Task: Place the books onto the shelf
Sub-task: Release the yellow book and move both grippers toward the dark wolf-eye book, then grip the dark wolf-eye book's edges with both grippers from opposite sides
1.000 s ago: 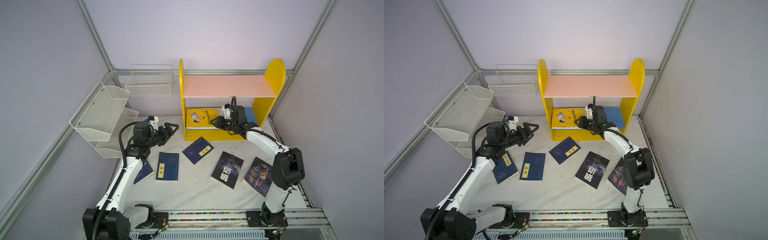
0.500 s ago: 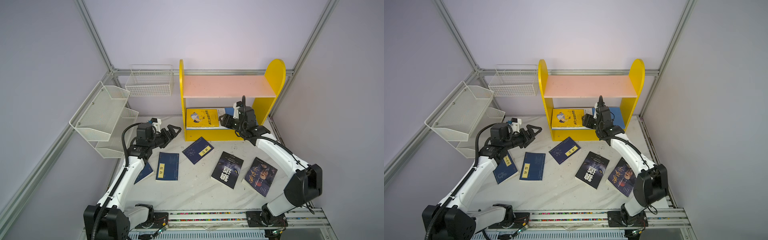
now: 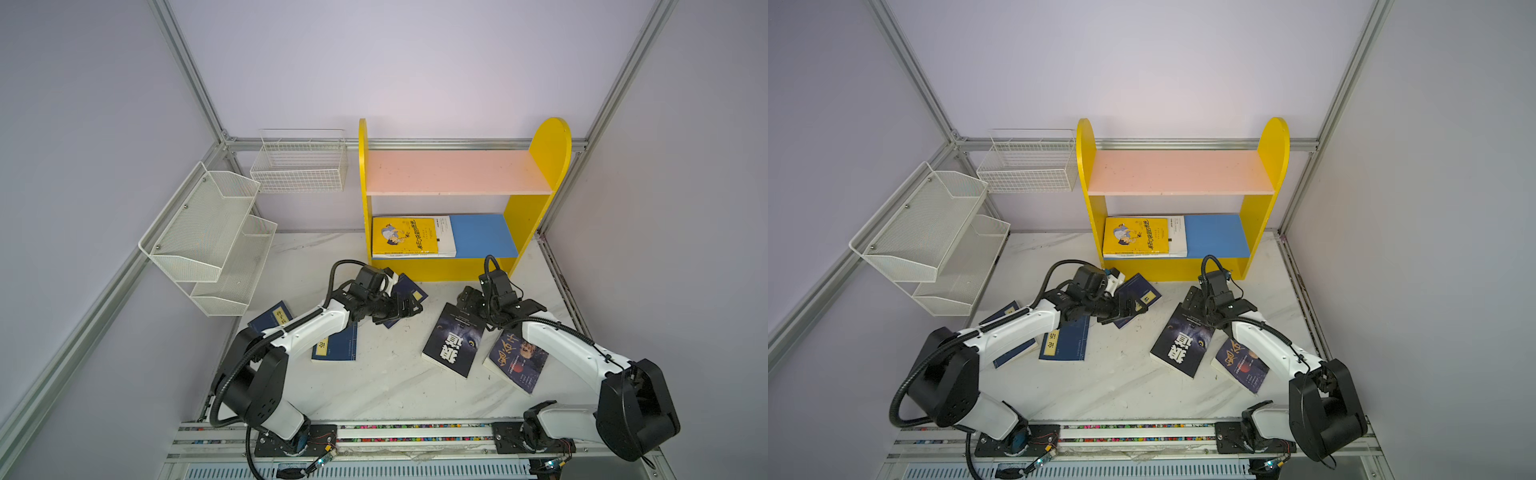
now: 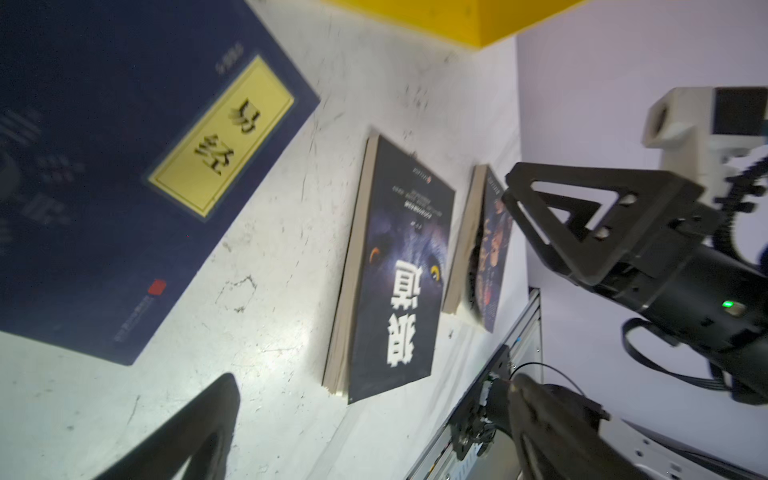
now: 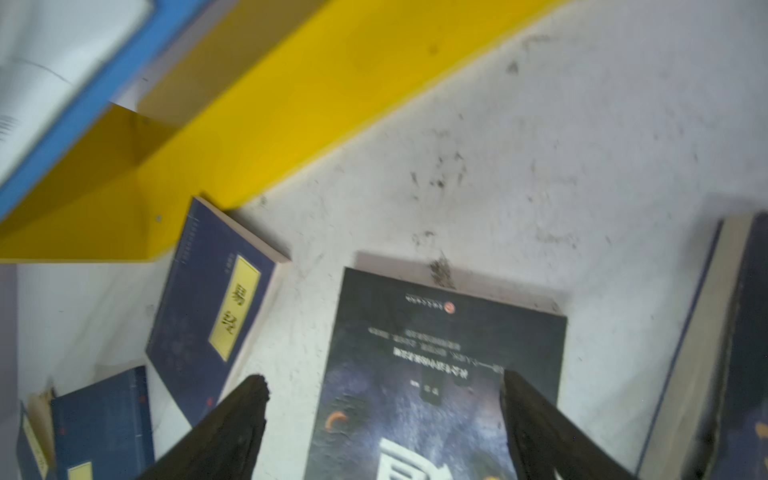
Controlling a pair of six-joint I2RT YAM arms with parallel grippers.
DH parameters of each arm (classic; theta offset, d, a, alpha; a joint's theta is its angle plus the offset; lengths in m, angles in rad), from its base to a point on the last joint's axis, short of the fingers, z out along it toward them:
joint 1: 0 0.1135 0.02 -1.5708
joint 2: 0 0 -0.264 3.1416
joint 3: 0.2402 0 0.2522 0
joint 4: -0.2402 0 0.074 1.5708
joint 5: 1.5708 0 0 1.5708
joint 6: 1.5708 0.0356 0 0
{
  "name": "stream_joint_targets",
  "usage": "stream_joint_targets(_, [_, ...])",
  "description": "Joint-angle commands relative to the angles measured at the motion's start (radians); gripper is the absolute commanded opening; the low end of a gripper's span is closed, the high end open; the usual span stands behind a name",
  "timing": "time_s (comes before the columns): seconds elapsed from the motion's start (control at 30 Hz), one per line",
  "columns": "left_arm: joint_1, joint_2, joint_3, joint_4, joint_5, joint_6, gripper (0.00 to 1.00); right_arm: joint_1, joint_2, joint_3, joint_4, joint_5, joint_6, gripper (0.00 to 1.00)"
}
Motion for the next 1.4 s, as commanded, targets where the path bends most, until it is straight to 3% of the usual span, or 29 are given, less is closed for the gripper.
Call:
stream_joint_targets(0.0, [-0.056, 0.076, 0.134, 0.023, -0.020, 0.028, 0.97, -0.001, -0.026, -0.068, -0.014, -0.022, 0.063, 0.88])
stream_joint_targets(0.23, [-0.097, 0.283, 0.262, 0.011, -0.008, 0.012, 0.88, 0.000, 0.032, -0.107, -0.036, -0.045, 0.042, 0.84])
stream_joint_targets(0.47, [-0.124, 0.374, 0.341, 0.004, 0.044, 0.009, 0.84, -0.001, -0.017, -0.144, -0.138, -0.025, 0.049, 0.82])
stream_joint_targets(0.63, [-0.131, 0.429, 0.388, 0.001, 0.093, -0.001, 0.81, -0.001, -0.005, -0.215, -0.040, -0.135, 0.027, 0.81])
stream_joint_targets(0.77, [-0.141, 0.444, 0.421, 0.001, 0.132, 0.010, 0.76, 0.000, 0.015, -0.237, 0.057, -0.198, -0.015, 0.79])
stream_joint_targets(1.0, [-0.144, 0.469, 0.483, 0.013, 0.226, 0.030, 0.63, -0.001, 0.120, -0.260, 0.313, -0.447, -0.081, 0.77])
stream_joint_targets(1.2, [-0.143, 0.452, 0.485, 0.032, 0.240, 0.031, 0.54, 0.000, 0.149, -0.252, 0.341, -0.486, -0.095, 0.74])
stream_joint_targets(1.37, [-0.141, 0.388, 0.458, 0.005, 0.151, 0.037, 0.51, 0.000, 0.132, -0.266, 0.326, -0.469, -0.096, 0.73])
